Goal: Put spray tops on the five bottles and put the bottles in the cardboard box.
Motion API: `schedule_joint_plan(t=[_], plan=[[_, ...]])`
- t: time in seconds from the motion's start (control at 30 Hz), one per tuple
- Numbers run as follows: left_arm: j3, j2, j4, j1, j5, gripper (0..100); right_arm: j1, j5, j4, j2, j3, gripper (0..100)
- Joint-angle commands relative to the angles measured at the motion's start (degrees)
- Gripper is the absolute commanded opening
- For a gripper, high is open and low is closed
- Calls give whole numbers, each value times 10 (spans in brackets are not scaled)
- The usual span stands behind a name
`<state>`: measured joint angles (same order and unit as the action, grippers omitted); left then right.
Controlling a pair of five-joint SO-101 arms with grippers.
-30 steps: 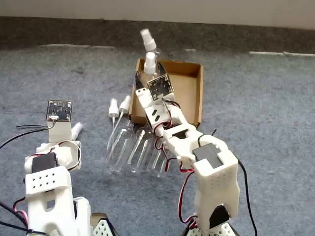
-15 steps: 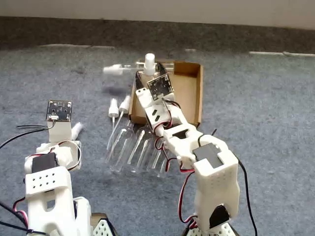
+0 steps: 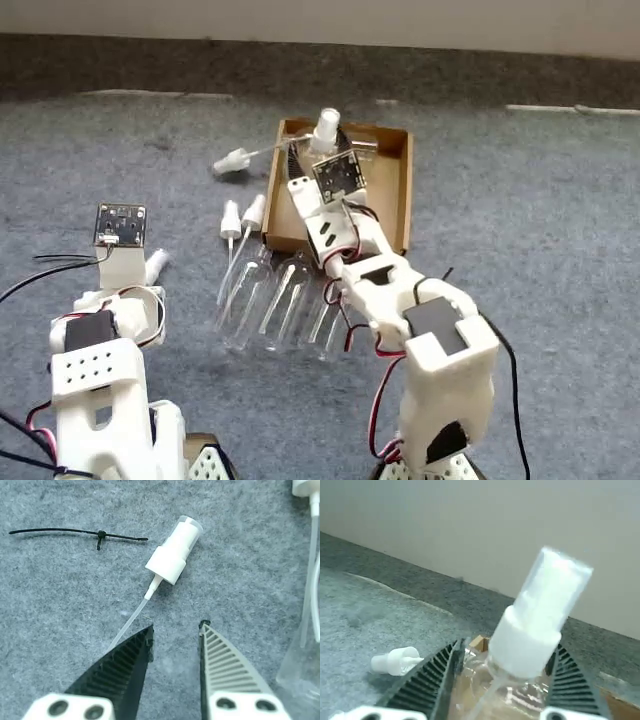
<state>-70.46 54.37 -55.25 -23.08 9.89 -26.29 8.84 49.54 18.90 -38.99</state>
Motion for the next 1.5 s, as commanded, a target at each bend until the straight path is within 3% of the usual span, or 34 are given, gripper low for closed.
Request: schedule_joint_plan(t=[0.0, 0.47, 0.9, 1.0, 1.17, 1.3, 1.47], plan=[[1, 3, 10, 13, 4, 152, 10, 7, 9, -83, -29, 221], [-14, 7, 27, 14, 4, 152, 15, 6, -50, -131, -50, 221], [-14, 7, 27, 28, 15, 152, 16, -2, -346, -412, -41, 221], [-14, 5, 27, 28, 25, 151, 22, -55, -393, -464, -41, 221], [-15, 3, 26, 28, 25, 151, 99, -130, -482, -540, -46, 221], [-23, 7, 30, 29, 26, 151, 173, -128, -580, -553, -44, 221], [-23, 7, 30, 29, 26, 151, 187, -98, -684, -435, 44, 221]])
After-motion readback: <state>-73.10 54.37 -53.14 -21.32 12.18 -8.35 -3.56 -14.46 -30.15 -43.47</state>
